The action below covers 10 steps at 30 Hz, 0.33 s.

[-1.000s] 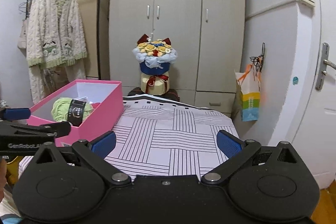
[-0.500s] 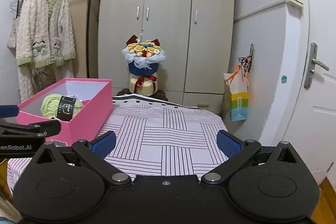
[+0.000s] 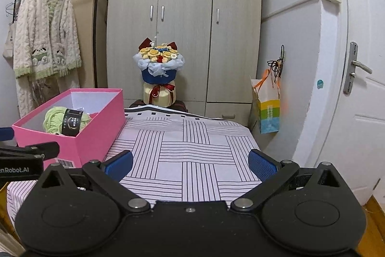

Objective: Organize soft objects

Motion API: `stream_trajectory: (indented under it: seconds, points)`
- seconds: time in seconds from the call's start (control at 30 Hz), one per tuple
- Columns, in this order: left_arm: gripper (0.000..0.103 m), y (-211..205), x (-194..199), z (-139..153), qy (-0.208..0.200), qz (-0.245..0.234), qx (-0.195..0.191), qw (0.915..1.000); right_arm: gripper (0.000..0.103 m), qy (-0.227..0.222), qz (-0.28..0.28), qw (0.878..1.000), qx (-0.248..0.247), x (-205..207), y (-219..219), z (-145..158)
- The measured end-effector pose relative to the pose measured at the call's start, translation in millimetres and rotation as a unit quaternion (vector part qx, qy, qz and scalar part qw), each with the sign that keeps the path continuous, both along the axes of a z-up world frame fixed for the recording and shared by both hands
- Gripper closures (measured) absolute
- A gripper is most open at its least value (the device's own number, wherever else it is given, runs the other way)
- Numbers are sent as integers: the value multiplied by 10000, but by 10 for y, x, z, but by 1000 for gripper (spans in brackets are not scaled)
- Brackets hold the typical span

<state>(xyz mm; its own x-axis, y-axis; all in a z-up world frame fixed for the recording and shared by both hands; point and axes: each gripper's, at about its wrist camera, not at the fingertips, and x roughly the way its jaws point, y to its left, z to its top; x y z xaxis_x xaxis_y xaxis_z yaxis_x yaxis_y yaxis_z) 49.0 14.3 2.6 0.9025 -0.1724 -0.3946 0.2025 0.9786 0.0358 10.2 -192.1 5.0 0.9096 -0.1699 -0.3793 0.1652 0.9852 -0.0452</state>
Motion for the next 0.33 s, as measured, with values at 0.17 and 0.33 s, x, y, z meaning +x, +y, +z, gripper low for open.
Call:
stream_trajectory:
  seconds: [0.17, 0.33]
  points:
    - [0, 18, -16, 0, -24, 28, 13, 10000, 0, 22, -42, 10000, 13, 6, -8, -9]
    - [0, 38, -26, 10, -49, 59, -6, 10000, 0, 21, -57, 10000, -2, 13, -18, -7]
